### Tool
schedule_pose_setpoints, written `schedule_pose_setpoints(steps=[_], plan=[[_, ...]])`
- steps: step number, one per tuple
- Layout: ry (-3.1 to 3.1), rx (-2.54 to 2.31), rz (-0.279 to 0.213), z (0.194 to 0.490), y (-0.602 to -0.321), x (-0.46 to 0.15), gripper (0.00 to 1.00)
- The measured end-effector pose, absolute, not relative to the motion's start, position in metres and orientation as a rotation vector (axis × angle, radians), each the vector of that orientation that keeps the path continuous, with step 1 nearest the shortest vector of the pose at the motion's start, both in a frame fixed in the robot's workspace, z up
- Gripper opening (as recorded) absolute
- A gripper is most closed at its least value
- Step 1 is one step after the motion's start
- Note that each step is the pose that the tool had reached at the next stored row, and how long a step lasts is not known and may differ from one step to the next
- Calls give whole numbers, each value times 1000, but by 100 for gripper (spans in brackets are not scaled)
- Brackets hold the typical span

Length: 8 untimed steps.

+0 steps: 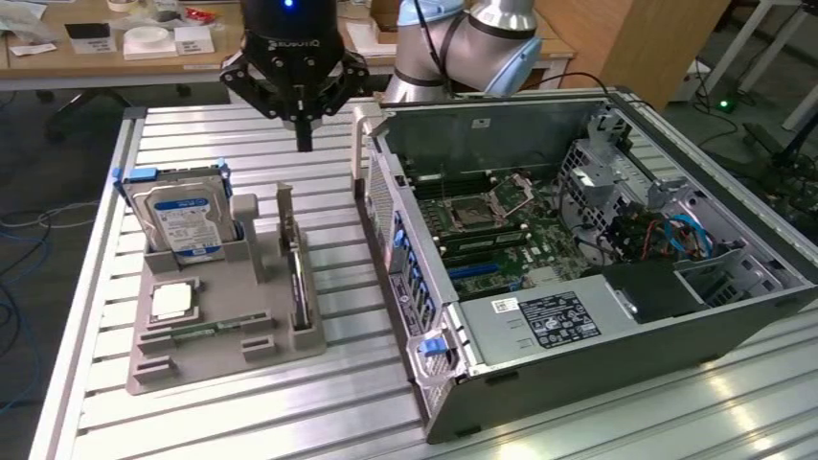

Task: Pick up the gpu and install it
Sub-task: 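Reach for the gpu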

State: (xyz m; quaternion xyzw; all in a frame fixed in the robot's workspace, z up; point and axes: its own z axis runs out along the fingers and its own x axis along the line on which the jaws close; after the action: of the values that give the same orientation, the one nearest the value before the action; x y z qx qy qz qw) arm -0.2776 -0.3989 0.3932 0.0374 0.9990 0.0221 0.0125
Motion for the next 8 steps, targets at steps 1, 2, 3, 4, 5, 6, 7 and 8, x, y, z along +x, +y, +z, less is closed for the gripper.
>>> schedule_pose_setpoints(steps=[1, 2, 3, 4, 5, 6, 7, 8], plan=[[3114, 117, 69, 393, -399, -281, 11], [3114, 117, 69, 393, -399, -284, 11], [3114, 117, 69, 393, -399, -287, 11], [3114, 116, 69, 393, -399, -290, 11], [3114, 116, 69, 393, -399, -293, 11], [3114, 116, 69, 393, -399, -296, 11], [3114, 117, 69, 393, -399, -299, 11], [3114, 117, 69, 393, -399, -302, 11]])
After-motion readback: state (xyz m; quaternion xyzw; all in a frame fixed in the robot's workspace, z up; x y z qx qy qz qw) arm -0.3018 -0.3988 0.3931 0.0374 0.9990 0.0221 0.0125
